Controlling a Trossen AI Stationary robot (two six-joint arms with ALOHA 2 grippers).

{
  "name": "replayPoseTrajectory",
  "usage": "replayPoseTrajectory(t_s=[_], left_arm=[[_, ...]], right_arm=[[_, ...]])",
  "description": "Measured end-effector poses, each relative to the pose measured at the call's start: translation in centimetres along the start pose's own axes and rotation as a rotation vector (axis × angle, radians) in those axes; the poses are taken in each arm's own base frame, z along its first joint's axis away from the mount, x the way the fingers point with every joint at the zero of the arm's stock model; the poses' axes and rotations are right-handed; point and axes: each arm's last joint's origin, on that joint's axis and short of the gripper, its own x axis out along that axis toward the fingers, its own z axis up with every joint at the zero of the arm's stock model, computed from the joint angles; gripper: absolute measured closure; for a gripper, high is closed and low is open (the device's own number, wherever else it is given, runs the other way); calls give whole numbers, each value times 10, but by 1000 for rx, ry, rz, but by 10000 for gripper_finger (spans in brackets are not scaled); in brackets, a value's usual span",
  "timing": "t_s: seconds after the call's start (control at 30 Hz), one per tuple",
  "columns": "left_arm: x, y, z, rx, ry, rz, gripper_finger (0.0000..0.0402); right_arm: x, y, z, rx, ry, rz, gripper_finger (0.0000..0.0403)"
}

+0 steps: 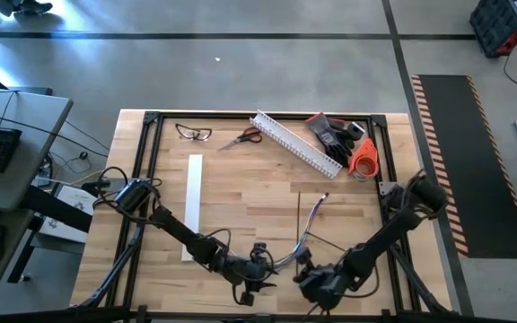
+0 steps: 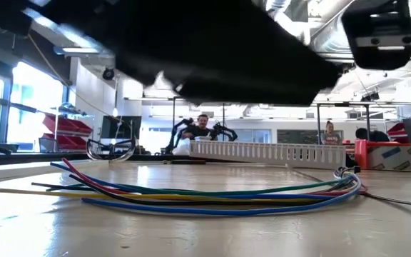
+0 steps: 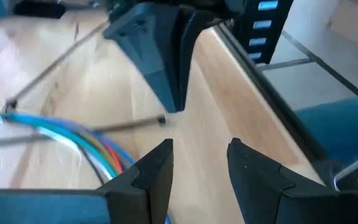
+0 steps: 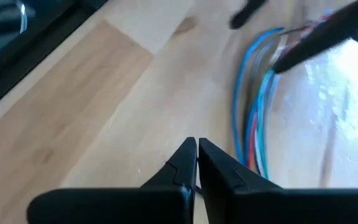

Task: Ziptie cables
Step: Wrap the black zip tie on the cable wires

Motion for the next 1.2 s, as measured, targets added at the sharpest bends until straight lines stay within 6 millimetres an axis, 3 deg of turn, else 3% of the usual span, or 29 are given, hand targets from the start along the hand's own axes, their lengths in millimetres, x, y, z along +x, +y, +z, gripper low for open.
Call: replayPoseTrajectory(t_s=[0.2, 0.33, 0.47, 0.63, 0.73, 0.9, 1.13, 1.2], left_arm=[[7, 2, 14, 66, -39, 5, 271], [8, 6, 16, 66, -39, 13, 271], [9, 8, 15, 59, -27, 19, 271], [9, 8, 14, 45, -21, 19, 271], [9, 8, 14, 45, -15, 20, 271], [9, 9, 14, 37, -15, 18, 271], [10, 12, 15, 31, -18, 8, 271], [10, 12, 15, 31, -18, 6, 271]], right_arm=[[-24, -4, -16, 128, -130, -11, 403], [-23, -8, -22, 78, -100, 61, 396], [-17, -21, -12, 39, -100, 167, 348], [-4, -30, -22, -92, -16, 225, 272], [5, -32, -28, -153, 15, 224, 255], [16, -38, -32, -177, 28, 255, 281], [25, -36, -36, -206, 37, 268, 387], [26, -34, -35, -159, 29, 247, 396]])
